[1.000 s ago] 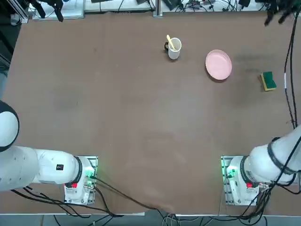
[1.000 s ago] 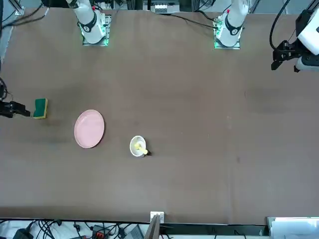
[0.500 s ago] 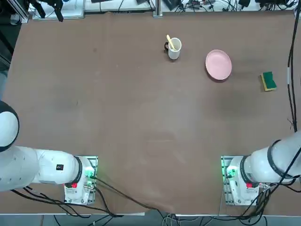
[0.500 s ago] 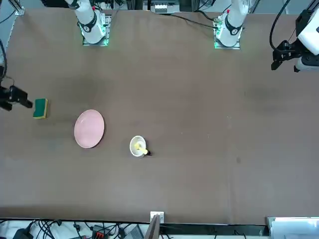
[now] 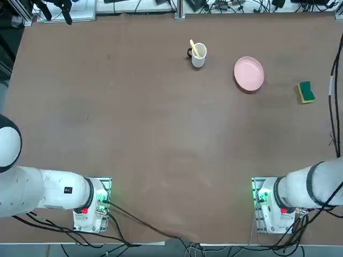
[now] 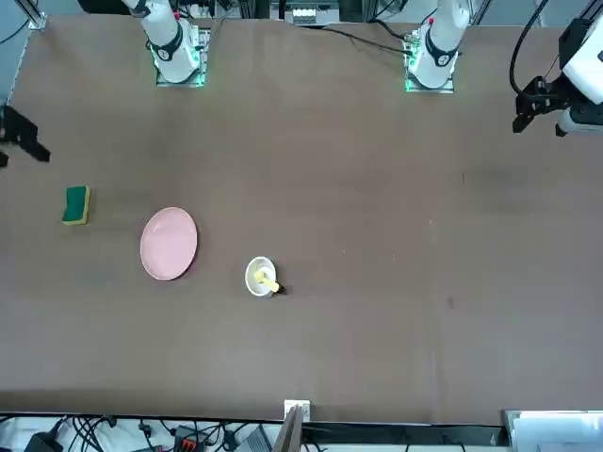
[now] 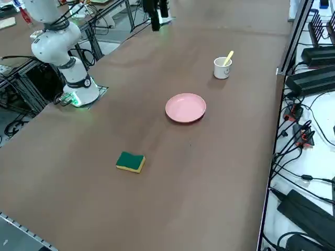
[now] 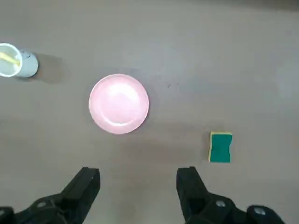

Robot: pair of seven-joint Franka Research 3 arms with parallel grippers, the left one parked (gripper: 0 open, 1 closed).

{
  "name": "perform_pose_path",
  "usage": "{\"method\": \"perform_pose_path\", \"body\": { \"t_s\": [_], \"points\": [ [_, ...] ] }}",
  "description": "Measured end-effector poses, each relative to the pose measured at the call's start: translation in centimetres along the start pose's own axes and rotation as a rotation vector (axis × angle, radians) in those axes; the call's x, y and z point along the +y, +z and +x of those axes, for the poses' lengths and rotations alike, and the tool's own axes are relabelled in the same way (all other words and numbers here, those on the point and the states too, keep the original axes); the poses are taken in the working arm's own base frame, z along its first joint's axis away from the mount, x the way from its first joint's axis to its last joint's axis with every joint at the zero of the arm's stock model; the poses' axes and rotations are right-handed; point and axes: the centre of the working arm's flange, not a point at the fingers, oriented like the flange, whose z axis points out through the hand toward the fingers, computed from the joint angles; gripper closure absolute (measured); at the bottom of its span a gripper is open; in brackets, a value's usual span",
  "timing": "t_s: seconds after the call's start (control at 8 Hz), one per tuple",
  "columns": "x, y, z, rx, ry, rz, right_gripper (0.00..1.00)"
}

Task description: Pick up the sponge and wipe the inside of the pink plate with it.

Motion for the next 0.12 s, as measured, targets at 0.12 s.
{"method": "perform_pose_path", "body": {
  "t_s": [0.12],
  "points": [
    [-0.47, -0.29, -0.9, 0.0, 0.014, 0.005, 0.0]
  ]
}}
